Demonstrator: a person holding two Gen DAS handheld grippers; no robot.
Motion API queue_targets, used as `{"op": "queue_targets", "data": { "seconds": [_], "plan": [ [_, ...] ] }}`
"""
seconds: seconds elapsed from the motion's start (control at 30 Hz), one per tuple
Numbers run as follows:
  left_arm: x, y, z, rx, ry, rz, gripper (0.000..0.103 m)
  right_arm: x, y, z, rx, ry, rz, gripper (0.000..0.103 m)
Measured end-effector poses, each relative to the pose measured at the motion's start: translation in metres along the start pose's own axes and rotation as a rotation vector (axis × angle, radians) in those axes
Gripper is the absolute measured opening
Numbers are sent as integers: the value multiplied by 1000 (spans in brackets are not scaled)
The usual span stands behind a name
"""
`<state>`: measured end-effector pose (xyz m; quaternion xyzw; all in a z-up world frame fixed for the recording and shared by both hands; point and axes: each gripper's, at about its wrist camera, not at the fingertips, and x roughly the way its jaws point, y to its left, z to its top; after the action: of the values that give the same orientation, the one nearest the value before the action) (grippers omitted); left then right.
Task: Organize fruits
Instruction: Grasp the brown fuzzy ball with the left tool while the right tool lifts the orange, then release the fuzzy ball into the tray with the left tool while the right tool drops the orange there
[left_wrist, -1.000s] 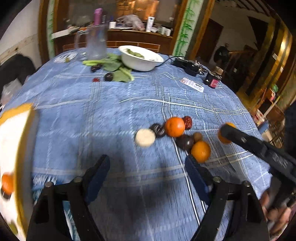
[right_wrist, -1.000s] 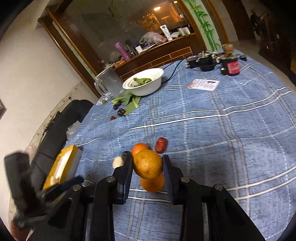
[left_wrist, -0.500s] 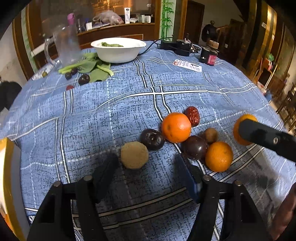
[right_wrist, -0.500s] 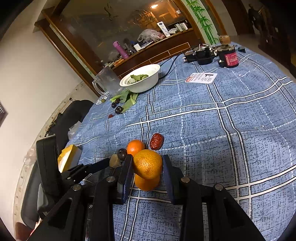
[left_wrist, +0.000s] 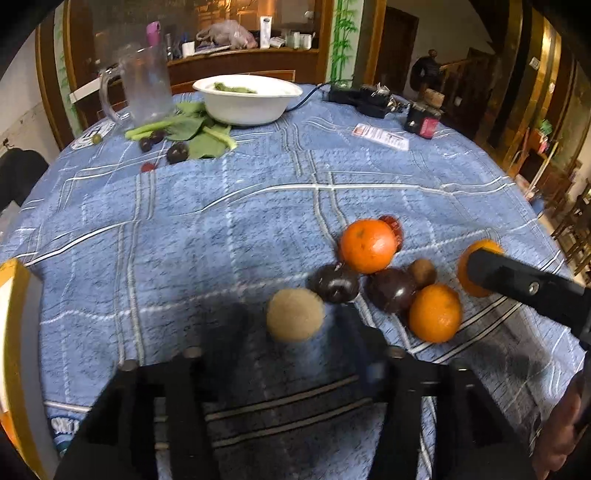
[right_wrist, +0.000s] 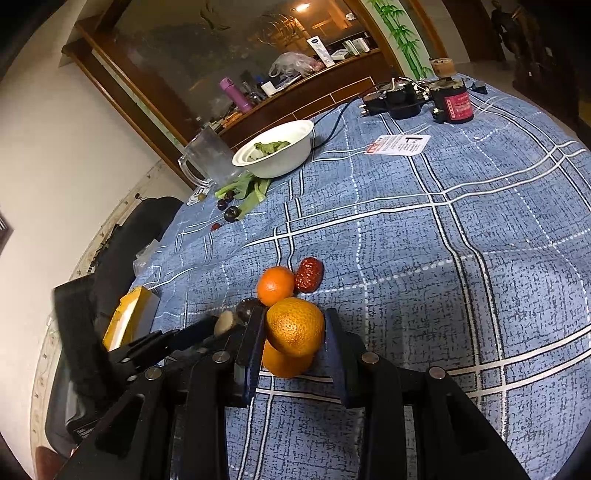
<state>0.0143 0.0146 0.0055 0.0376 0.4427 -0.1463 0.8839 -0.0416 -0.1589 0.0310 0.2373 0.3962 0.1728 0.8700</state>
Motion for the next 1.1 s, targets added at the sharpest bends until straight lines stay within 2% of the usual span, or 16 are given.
{"op": "queue_targets", "data": {
  "seconds": [0.07, 0.13, 0.17, 0.23, 0.33, 0.43, 0.53, 0.67, 0.8, 0.93, 1.03, 1.1],
  "plan": [
    [2, -7, 0, 26, 6, 25, 59, 0, 1, 0, -3, 2, 3, 34],
    [1, -12, 0, 49, -4, 28, 33, 1, 2, 1, -4, 2, 7, 34],
    [-1, -14, -1, 54, -4, 30, 27, 1, 2, 1, -3, 2, 11, 34],
    [-5, -17, -3, 56, -9, 55, 27, 0, 1, 2, 0, 1, 17, 34],
    [-24, -13, -8, 17, -33, 40, 27, -1, -1, 2, 8, -4, 22, 34],
    [-57, -7, -15, -26, -77, 37, 28, -2, -6, 2, 34, -7, 32, 34],
    [-94, 5, -26, -59, -124, 65, 28, -4, -11, 3, 61, -14, 45, 34],
    [-138, 39, -45, -143, -168, 109, 28, -5, -11, 0, 60, -16, 43, 34],
    [-175, 88, -68, -235, -201, 194, 28, -10, 0, -6, 27, -20, 30, 34],
    [-203, 147, -100, -339, -192, 319, 28, -10, 36, -19, 19, 19, 92, 34],
    [-207, 184, -122, -418, -168, 401, 28, -6, 95, -32, -86, 60, 147, 34],
    [-207, 200, -134, -464, -152, 410, 28, 3, 137, -43, -158, 98, 188, 34]
  ]
}}
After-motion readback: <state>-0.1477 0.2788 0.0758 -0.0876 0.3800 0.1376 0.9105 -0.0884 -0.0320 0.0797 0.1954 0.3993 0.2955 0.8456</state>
